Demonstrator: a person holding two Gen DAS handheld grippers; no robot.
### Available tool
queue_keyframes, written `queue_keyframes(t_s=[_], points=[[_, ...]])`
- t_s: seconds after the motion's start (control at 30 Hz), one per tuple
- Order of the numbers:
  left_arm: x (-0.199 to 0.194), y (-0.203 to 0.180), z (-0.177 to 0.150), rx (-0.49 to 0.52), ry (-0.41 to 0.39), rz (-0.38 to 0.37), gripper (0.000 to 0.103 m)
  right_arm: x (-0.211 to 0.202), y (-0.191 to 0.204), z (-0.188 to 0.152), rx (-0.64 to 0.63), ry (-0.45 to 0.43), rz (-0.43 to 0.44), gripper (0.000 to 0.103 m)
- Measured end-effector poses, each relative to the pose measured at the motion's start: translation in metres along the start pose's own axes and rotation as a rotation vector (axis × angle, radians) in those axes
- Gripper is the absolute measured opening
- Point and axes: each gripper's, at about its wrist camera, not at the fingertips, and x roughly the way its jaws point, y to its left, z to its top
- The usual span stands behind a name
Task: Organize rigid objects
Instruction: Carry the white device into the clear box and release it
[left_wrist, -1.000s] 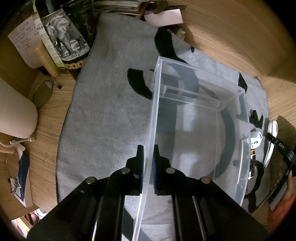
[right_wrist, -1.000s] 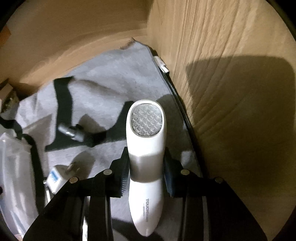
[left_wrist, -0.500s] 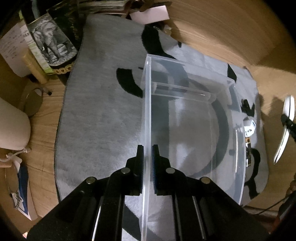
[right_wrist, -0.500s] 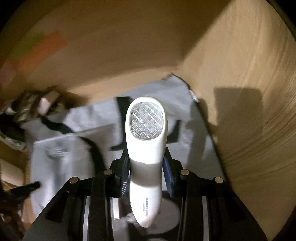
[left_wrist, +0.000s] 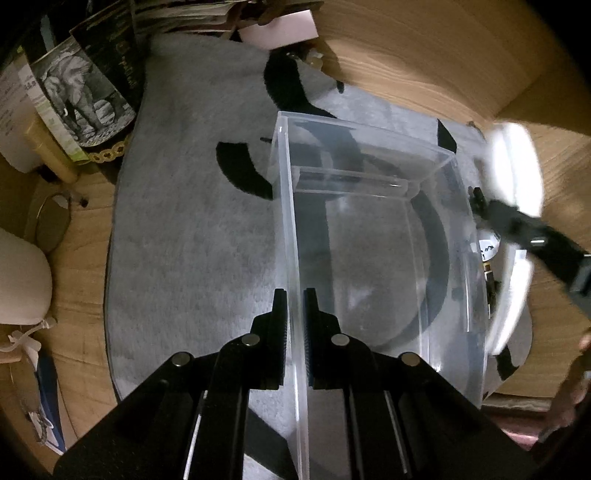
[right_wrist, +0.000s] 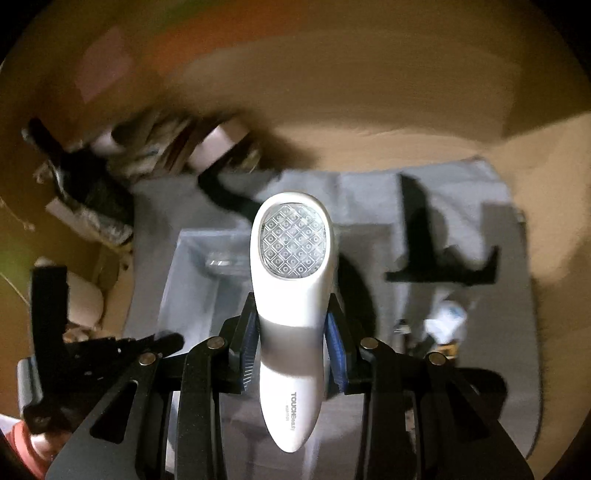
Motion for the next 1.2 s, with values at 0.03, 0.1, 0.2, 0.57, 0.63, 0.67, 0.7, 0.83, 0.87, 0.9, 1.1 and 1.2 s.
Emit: queue_keyframes(t_s=[0.03, 0.1, 0.2, 0.57, 0.63, 0.67, 0.7, 0.83, 0.87, 0.9, 1.1, 1.2], points=[[0.000, 0.000, -0.001, 0.004, 0.000, -0.001, 0.008, 0.007, 0.004, 0.001, -0.009, 0.019, 0.007, 0.030], [0.000, 0.001, -0.002, 0.012, -0.004, -0.001, 0.008, 0.025, 0.015, 0.002, -0.030, 0.065, 0.018, 0.030], [0.000, 0.001, -0.003, 0.014, -0.008, -0.002, 0.008, 0.047, 0.026, 0.002, -0.070, 0.131, 0.010, 0.030], [0.001, 0.002, -0.002, 0.017, -0.004, -0.001, 0.008, 0.096, 0.049, 0.000, -0.142, 0.244, 0.020, 0.030], [0.001, 0.002, -0.002, 0.017, 0.001, 0.001, 0.008, 0.102, 0.052, 0.000, -0.147, 0.256, 0.021, 0.030], [0.001, 0.002, -0.001, 0.020, 0.003, 0.001, 0.008, 0.106, 0.053, -0.001, -0.150, 0.267, 0.020, 0.030], [0.001, 0.001, -0.001, 0.024, 0.004, 0.004, 0.008, 0.110, 0.056, -0.001, -0.153, 0.278, 0.021, 0.030], [0.001, 0.000, 0.001, 0.031, 0.006, 0.012, 0.008, 0.113, 0.058, -0.005, -0.148, 0.283, 0.017, 0.033], [0.001, 0.000, 0.002, 0.029, 0.007, 0.013, 0.008, 0.110, 0.059, -0.005, -0.148, 0.277, 0.021, 0.033], [0.002, -0.001, 0.003, 0.029, 0.008, 0.016, 0.008, 0.106, 0.059, -0.004, -0.149, 0.268, 0.026, 0.033], [0.004, -0.004, 0.005, 0.050, 0.016, 0.041, 0.008, 0.067, 0.052, -0.001, -0.160, 0.172, 0.002, 0.036], [0.004, -0.005, 0.005, 0.050, 0.017, 0.052, 0.008, 0.038, 0.032, 0.004, -0.124, 0.115, -0.003, 0.038]])
